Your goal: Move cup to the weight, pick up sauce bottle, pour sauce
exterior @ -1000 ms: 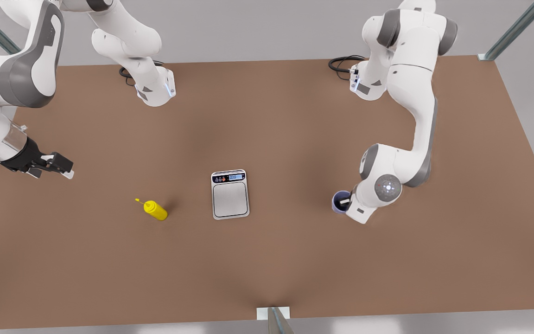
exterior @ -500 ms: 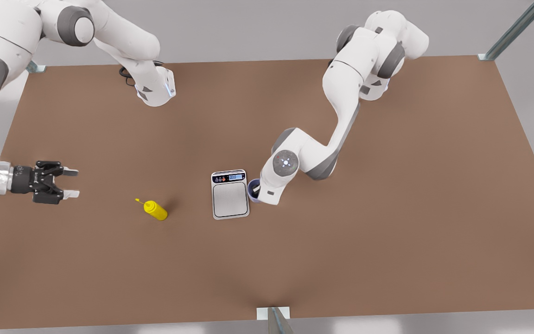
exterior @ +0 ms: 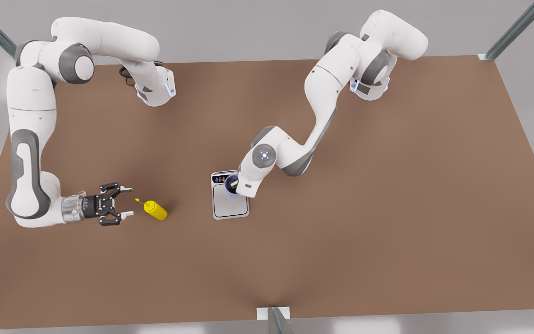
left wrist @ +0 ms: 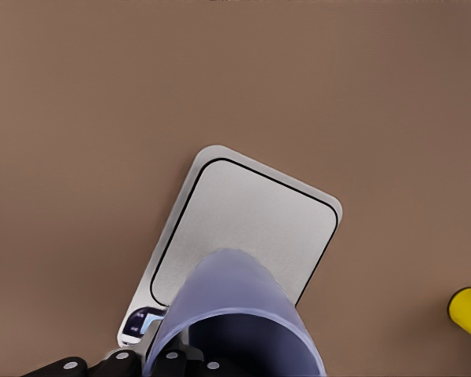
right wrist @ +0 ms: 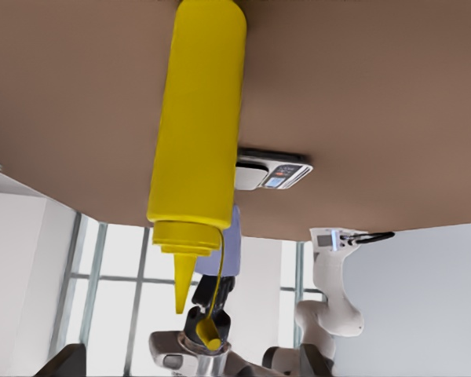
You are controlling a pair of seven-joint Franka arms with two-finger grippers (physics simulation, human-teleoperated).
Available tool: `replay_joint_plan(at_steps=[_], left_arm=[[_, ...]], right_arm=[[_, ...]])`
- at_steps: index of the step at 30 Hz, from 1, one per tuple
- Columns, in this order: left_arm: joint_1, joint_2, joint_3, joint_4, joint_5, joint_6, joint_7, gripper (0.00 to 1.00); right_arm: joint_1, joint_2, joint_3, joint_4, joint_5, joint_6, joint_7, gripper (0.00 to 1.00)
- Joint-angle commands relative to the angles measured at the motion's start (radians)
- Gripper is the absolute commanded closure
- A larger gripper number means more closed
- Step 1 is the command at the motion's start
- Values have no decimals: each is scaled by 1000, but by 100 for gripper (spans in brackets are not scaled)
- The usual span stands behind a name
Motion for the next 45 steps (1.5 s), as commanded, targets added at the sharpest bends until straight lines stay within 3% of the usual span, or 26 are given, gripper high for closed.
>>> replay_joint_plan(at_steps=[1,4,7,11,12,14,17,20,21,22,29,31,34,36,38,41,42,45], left_arm=[[0,1,0,0,-30,11,1,79],[2,5,1,0,-30,20,-1,78],[3,7,1,-2,-30,26,9,55],[3,12,1,-2,-30,28,10,53],[3,12,1,-2,-30,32,10,47],[3,12,1,-2,-30,32,12,0],[3,12,3,-2,-30,32,12,0],[6,4,0,-2,-30,21,12,0],[12,-1,0,-2,-27,12,13,0],[17,-13,-2,-3,-26,-2,15,0],[54,-114,12,-9,34,-173,18,0],[176,-211,11,-9,36,-406,122,0],[431,-329,12,-9,37,-741,639,0],[543,-323,23,-11,48,-792,825,0],[542,-320,37,-5,112,-789,817,0],[518,-470,35,-2,165,-766,823,0],[519,-476,34,-2,275,-714,826,0],[534,-476,49,-3,306,-704,826,0]], right_arm=[[-6,14,0,0,-1,0,-11,0],[-19,80,0,6,-1,8,-66,0],[-19,103,0,9,-3,147,-64,0],[-20,125,77,0,-1,184,-52,0],[-20,125,89,0,-1,179,-52,0],[-22,125,101,0,-1,175,-51,0],[-37,122,130,-18,-1,175,-52,0],[-34,123,159,-31,-1,186,-52,9],[-34,125,167,-31,-1,189,-52,50],[-34,125,167,-31,-1,189,-52,79],[-31,125,190,-29,-3,198,-52,79],[-36,114,192,-8,-5,183,-12,79],[-32,77,196,64,-24,183,98,79],[-7,33,196,123,-152,195,153,79],[75,-25,184,205,-339,235,322,79],[259,-104,138,265,-595,368,649,79],[308,-105,152,311,-774,373,747,79],[418,-148,153,322,-1014,394,837,79]])
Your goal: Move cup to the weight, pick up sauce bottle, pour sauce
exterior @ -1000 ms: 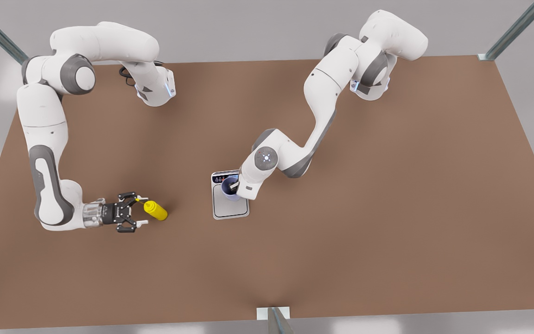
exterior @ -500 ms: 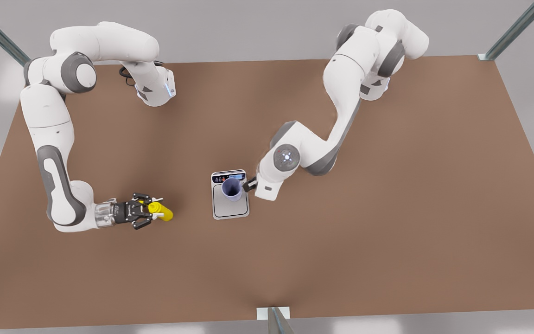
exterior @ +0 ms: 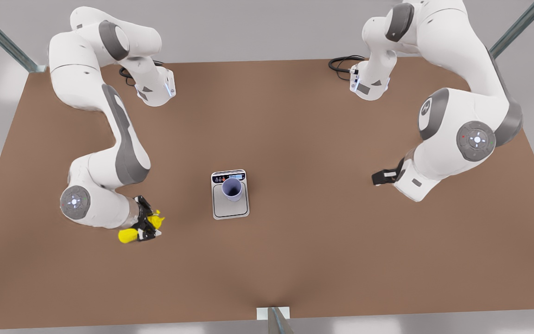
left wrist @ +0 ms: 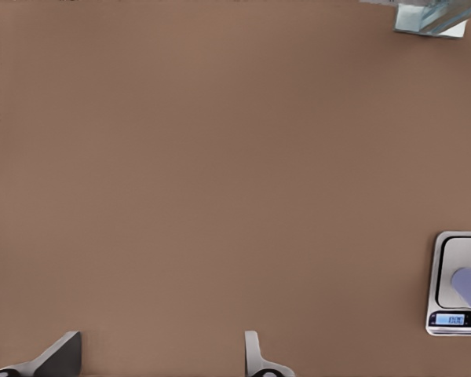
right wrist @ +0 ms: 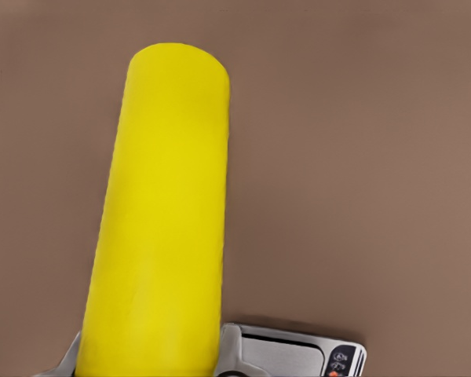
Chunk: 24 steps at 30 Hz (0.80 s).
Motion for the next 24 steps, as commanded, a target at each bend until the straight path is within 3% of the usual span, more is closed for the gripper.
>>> replay_joint_plan(at_steps=[1,4,8,14,18,24], left_arm=[[-2,-1,3,-1,63,1,1,0],[-2,1,18,-2,86,-5,15,0],[-2,2,21,-3,102,-3,61,0],[-2,2,21,-5,102,-5,61,0],[-2,2,21,-5,103,-5,61,0],[-2,2,21,-5,103,-5,61,0]], right_arm=[[23,-3,0,-4,-39,48,25,79],[181,-1,-11,-4,-378,50,91,79],[331,-6,1,-8,-673,38,146,79],[471,-42,66,-74,-947,-77,211,79],[552,42,67,-119,-1125,-151,251,79],[598,160,60,-137,-1227,-202,257,79]])
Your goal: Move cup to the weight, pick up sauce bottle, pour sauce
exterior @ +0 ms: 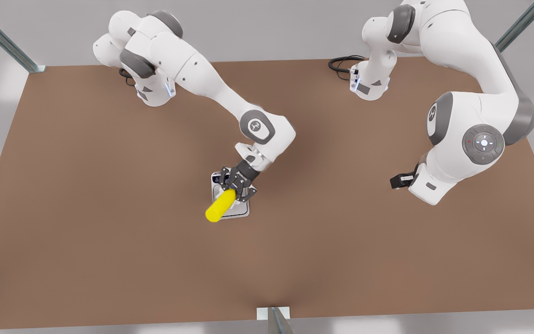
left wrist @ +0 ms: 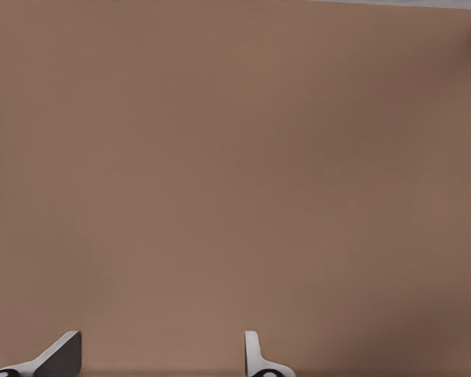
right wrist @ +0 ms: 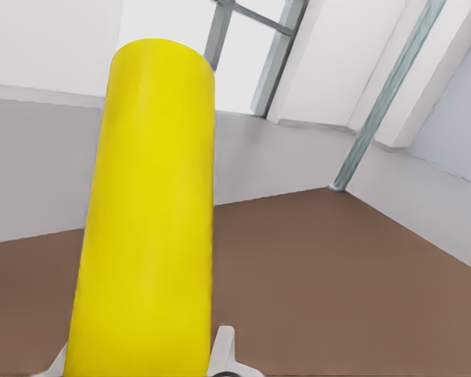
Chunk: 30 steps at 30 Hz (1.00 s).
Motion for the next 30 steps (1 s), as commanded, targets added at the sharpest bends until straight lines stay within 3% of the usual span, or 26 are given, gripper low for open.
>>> replay_joint_plan(at_steps=[1,7,17,30], left_arm=[[0,0,0,0,0,0,0,0],[0,0,0,0,0,0,0,0],[0,0,0,0,-1,0,0,0],[-2,0,-2,0,2,-3,-2,0]], right_arm=[[8,8,-4,1,-25,48,1,79],[23,79,-15,5,-46,49,23,79],[-14,25,-1,10,-31,64,9,79],[-179,-136,34,-116,320,264,5,79]])
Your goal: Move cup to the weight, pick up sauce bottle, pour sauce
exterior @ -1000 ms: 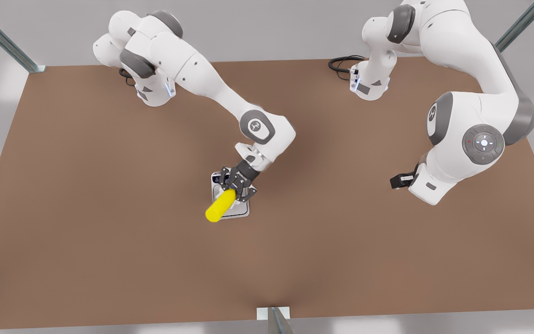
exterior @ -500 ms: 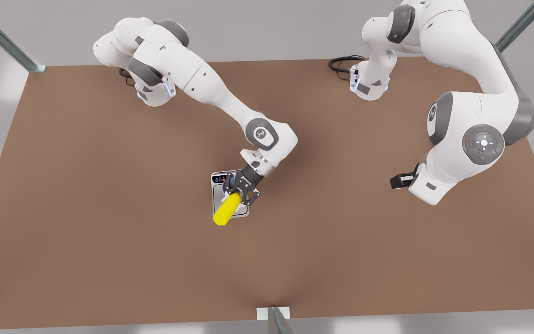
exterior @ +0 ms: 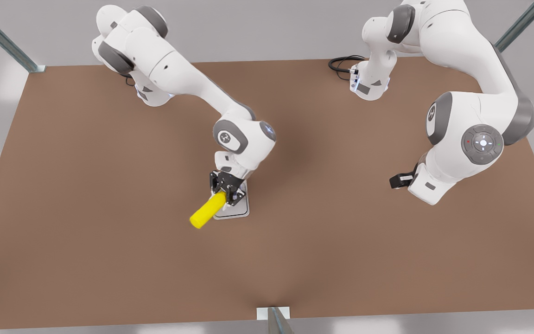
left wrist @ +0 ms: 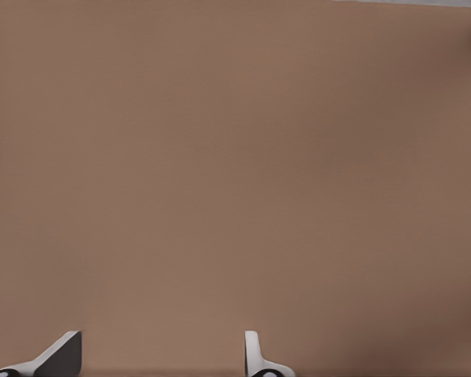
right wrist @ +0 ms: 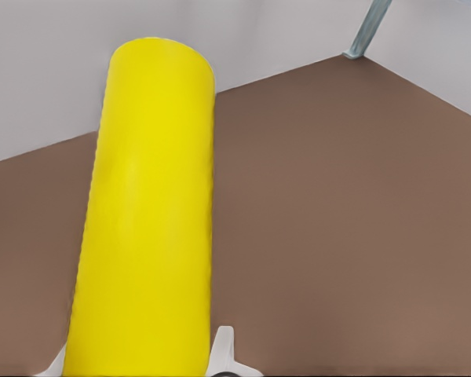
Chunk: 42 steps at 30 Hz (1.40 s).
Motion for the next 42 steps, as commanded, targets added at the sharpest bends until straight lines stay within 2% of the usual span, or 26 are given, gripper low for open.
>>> replay_joint_plan(at_steps=[1,19,32,36,42], left_arm=[[0,0,0,0,1,0,0,0],[-2,0,-3,0,1,-6,0,0],[-7,0,-5,0,1,-6,-2,0],[-11,0,-5,0,2,-6,-8,0],[-23,0,-6,0,4,-23,-11,0]], right_arm=[[-4,-7,-2,-10,-6,57,3,79],[-255,-159,-2,-128,637,226,-115,79],[-468,-165,-2,-158,1186,210,-444,79],[-506,-156,-2,-177,1295,210,-501,79],[-629,-121,-2,-203,1628,129,-701,79]])
